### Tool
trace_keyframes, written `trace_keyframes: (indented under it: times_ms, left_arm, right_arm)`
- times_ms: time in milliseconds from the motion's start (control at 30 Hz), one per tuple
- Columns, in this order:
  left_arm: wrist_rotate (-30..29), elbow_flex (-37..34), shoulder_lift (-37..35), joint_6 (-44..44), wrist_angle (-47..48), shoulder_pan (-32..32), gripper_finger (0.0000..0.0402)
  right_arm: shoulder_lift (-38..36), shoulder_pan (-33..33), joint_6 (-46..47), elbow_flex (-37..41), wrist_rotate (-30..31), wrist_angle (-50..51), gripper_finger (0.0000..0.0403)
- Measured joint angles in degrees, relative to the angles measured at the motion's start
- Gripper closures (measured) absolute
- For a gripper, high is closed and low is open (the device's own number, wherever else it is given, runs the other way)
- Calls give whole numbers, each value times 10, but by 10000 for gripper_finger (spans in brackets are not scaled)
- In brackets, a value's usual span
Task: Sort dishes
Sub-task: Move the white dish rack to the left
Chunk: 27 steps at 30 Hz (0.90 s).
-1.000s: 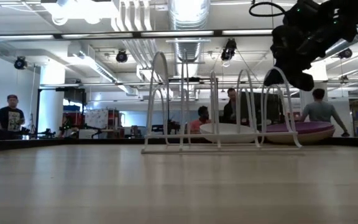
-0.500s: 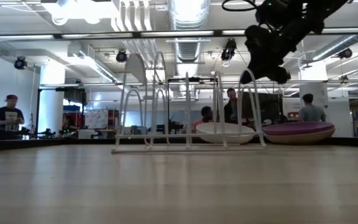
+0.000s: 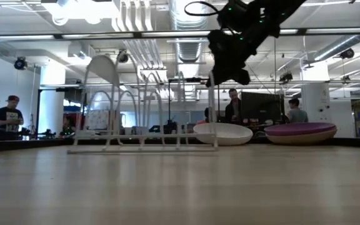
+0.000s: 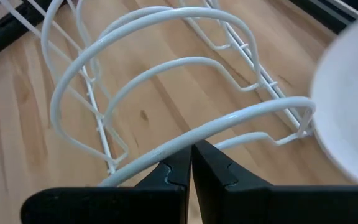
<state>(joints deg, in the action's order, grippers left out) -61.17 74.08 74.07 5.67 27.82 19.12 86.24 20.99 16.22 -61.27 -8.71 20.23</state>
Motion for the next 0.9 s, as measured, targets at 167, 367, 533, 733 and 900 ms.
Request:
trace_keyframes:
  times_ms: [167,367,533,733,900]
  left_arm:
    - [-31,0,-6,6,13,21,401]
    - [-202,0,-32,59,84,108,401]
    - [-210,0,-47,121,124,176,401]
    - [-239,0,-39,153,157,206,401]
    - [-244,0,-38,241,234,208,401]
  right_arm:
    - [78,-8,-22,-82,0,0,395]
    - [165,-8,-46,-178,-1,2,395]
    - [233,-4,-62,-261,-2,8,395]
    - [305,-4,-72,-360,-2,37,395]
    - [337,-9,-70,-405,-1,48,395]
